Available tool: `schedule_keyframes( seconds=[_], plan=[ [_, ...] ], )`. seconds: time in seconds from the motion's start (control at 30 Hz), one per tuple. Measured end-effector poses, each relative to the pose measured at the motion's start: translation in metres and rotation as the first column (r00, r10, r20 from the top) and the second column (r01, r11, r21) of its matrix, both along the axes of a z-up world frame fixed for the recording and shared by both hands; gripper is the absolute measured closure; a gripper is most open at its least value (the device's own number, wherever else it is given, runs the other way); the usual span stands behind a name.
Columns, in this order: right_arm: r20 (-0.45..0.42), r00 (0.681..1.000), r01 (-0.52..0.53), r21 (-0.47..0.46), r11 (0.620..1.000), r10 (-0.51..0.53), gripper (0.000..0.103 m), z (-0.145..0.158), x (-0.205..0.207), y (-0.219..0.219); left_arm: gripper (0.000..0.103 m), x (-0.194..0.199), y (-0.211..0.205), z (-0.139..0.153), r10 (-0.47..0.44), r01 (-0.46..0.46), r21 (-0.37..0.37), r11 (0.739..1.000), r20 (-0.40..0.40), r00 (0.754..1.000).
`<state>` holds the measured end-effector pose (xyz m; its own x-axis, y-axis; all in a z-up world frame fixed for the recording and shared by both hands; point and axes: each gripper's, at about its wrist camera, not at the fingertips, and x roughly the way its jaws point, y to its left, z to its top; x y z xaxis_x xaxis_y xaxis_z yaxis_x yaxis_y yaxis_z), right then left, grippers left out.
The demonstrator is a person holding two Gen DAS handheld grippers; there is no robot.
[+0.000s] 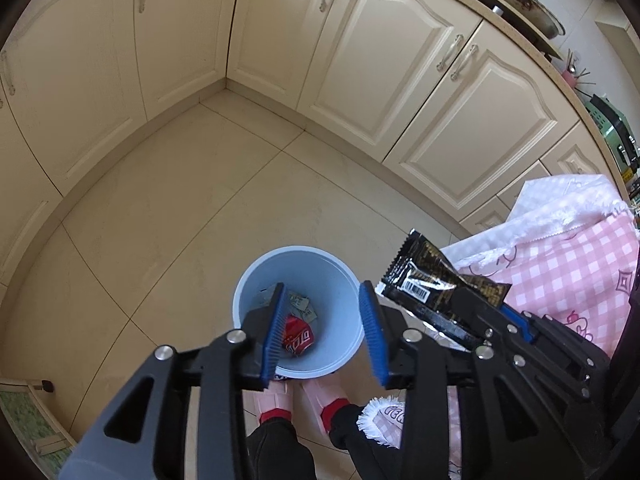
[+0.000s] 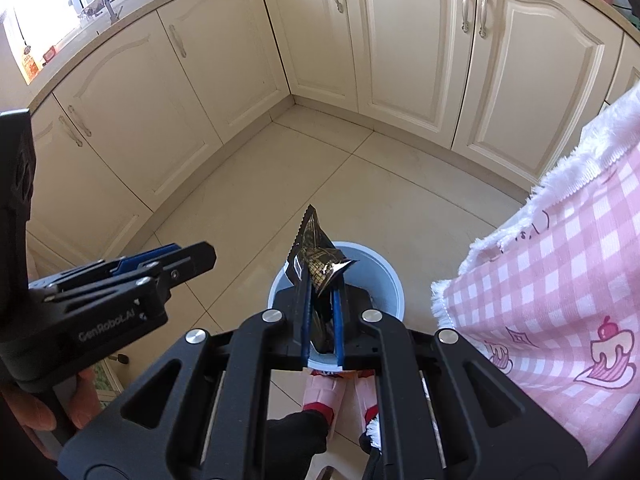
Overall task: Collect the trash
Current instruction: 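Carry both wrappers over the blue bucket and open both tools, then move both open tools back over the table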
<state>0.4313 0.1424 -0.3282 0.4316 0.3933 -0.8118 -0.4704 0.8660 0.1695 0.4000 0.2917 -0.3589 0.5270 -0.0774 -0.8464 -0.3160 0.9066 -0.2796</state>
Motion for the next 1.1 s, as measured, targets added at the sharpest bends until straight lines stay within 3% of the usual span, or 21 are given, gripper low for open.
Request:
schedule_keyframes(
  seconds=[0.47, 0.57, 0.8, 1.1],
  plan=[
    [0.081, 0.997, 0.018, 0.019, 1.0, -0.02, 0.089, 0.026, 0.004, 0.012, 0.066, -0.017, 0.009, 0.04, 0.034, -0.036, 0.022, 0.999, 0.072, 0.997],
    [0.104, 0.994, 0.02, 0.029, 0.999, -0.022, 0.089, 0.038, -0.001, 0.009, 0.057, -0.026, 0.006, 0.054, 0.043, -0.046, 0.037, 0.998, 0.096, 0.994],
    [0.168, 0.986, 0.01, 0.064, 0.998, -0.021, 0.089, 0.087, -0.03, -0.011, 0.057, -0.049, -0.008, 0.096, 0.037, -0.047, 0.062, 0.997, 0.151, 0.988],
    [0.286, 0.955, 0.042, 0.128, 0.991, -0.078, 0.086, 0.168, -0.085, -0.068, 0.054, -0.092, -0.062, 0.182, -0.03, 0.004, 0.085, 0.996, 0.3, 0.953]
  ],
)
